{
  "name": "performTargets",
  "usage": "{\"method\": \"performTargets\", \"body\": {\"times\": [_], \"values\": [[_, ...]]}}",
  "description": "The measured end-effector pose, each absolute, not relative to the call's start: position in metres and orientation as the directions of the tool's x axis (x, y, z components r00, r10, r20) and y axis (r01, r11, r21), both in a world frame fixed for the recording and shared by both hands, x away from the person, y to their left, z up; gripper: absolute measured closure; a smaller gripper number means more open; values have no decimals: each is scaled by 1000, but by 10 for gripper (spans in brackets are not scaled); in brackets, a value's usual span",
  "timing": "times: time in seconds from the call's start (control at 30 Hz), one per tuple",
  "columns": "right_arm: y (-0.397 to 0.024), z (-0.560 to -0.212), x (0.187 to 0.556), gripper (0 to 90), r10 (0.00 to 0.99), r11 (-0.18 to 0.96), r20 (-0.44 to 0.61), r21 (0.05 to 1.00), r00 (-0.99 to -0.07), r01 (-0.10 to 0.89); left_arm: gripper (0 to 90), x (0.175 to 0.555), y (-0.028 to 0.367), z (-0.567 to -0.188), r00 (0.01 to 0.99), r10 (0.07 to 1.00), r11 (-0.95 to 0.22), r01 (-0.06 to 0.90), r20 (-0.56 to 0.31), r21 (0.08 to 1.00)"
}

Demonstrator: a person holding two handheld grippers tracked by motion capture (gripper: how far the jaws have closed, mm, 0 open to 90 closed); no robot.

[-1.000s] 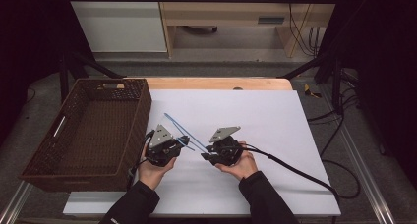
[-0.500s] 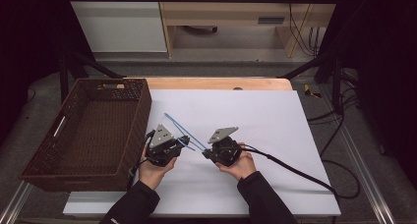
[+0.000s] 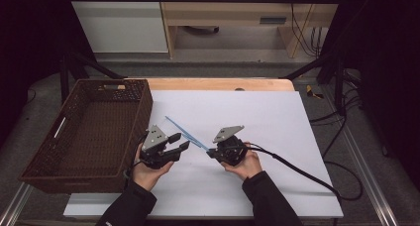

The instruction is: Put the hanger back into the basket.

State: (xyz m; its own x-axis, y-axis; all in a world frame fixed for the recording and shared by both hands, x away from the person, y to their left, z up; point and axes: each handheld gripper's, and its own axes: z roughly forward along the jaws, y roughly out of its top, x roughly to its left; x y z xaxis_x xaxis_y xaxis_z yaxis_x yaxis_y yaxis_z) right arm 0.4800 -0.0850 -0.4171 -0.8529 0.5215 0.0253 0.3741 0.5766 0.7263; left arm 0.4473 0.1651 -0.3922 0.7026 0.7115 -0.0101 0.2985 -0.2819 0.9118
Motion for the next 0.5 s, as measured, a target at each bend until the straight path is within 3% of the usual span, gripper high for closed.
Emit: {"method": "performTargets", "body": {"times": [0.17,0.37,0.5], "values": [[-93,-406,480,882,516,565,38,736,-856,373,345,442,174,-385,715,699,-308,304,-2,902],[-101,-393,479,882,492,565,58,739,-869,368,208,436,176,-383,715,698,-351,296,37,888],[-110,-383,478,882,459,582,67,730,-886,357,163,432,177,-380,728,682,-388,282,68,878]]}}
